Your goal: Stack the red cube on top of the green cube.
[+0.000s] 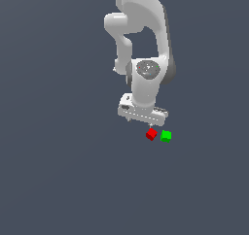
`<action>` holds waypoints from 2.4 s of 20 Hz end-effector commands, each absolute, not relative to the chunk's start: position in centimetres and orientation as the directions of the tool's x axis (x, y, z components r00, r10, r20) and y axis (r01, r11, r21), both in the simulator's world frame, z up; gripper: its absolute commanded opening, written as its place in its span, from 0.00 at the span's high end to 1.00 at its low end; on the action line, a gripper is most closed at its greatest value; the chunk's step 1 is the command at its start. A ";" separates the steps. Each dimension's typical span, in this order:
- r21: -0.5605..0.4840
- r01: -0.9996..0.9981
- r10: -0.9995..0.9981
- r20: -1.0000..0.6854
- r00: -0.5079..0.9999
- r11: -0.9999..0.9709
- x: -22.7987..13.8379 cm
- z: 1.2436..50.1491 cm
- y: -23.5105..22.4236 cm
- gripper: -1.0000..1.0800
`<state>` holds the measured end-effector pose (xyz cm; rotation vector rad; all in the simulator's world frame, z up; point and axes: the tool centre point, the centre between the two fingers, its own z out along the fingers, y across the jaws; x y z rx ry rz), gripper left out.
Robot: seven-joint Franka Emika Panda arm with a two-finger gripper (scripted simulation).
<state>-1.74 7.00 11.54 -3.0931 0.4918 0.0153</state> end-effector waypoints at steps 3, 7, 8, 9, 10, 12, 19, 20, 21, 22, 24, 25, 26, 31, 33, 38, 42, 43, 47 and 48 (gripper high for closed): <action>-0.006 -0.398 -0.398 -0.009 0.917 -0.917 -1.8 10.5 8.6 0.04; -0.004 -0.473 -0.473 -0.006 0.881 -0.881 -1.8 9.6 10.1 0.04; -0.003 -0.491 -0.491 -0.006 0.871 -0.871 -1.7 9.3 10.4 0.04; -0.003 -0.509 -0.509 -0.005 0.861 -0.861 -1.7 9.1 10.8 0.04; -0.003 -0.526 -0.526 -0.004 0.850 -0.850 -1.6 8.9 11.1 0.04; -0.002 -0.557 -0.557 -0.003 0.831 -0.831 -1.5 8.5 11.8 0.04; 0.000 -0.634 -0.634 -0.001 0.773 -0.773 -1.0 7.4 13.4 0.04; 0.000 -0.641 -0.641 0.000 0.767 -0.767 -1.0 7.3 13.6 0.04; 0.000 -0.648 -0.648 0.000 0.762 -0.762 -0.9 7.2 13.7 0.04; 0.000 -0.653 -0.653 0.000 0.757 -0.757 -0.8 7.1 13.8 0.04; 0.000 -0.662 -0.662 0.000 0.749 -0.749 -0.8 7.0 14.0 0.04; 0.000 -0.665 -0.665 0.000 0.747 -0.747 -0.7 6.9 14.1 0.04; 0.000 -0.667 -0.667 0.001 0.745 -0.745 -0.7 6.9 14.1 0.04; 0.000 -0.665 -0.665 0.000 0.747 -0.747 -0.7 6.9 14.0 0.04; 0.000 -0.662 -0.662 0.000 0.750 -0.750 -0.7 7.0 14.0 0.04; 0.000 -0.663 -0.663 0.000 0.749 -0.749 -0.7 6.6 14.0 0.04; 0.000 -0.662 -0.662 0.000 0.749 -0.749 -0.8 5.1 14.0 0.04; 0.000 -0.662 -0.662 0.000 0.749 -0.749 -0.8 4.6 13.9 0.04; 0.000 -0.662 -0.662 0.000 0.750 -0.750 -0.8 2.7 13.9 0.04; 0.000 -0.662 -0.662 0.000 0.750 -0.750 -0.8 2.4 13.9 0.04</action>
